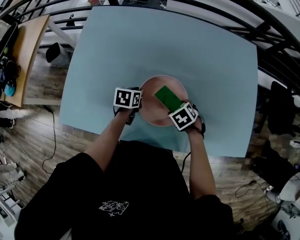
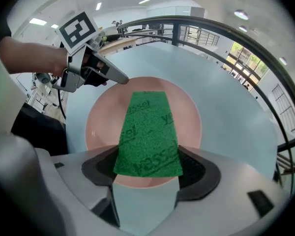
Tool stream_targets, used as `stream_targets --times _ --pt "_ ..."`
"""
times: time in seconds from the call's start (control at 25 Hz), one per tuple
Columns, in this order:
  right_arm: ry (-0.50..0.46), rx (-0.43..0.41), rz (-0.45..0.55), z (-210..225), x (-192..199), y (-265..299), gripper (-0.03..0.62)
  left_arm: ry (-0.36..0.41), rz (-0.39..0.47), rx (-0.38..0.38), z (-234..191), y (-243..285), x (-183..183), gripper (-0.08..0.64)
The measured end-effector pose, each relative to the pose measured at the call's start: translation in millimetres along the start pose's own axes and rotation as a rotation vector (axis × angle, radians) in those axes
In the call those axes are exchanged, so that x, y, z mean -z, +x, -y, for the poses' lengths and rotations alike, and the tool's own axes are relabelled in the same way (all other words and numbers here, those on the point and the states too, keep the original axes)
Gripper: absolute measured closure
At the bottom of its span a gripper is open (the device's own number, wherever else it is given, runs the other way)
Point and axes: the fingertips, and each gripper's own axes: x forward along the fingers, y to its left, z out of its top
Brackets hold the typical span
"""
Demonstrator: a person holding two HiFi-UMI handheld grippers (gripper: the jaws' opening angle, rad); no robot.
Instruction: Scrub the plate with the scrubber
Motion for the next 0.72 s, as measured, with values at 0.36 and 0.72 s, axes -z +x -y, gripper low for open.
stream_targets --times 0.36,0.72 --pt "0.170 -0.007 0.220 19.3 5.3 -33.1 0.259 0.004 0.093 -0.049 10.5 -23.5 -10.7 0.469" --pt "0.244 -0.007 0.445 23.1 -2.4 -85.5 0.259 0.055 0.230 -0.111 38.7 -68.2 -23.7 0.544"
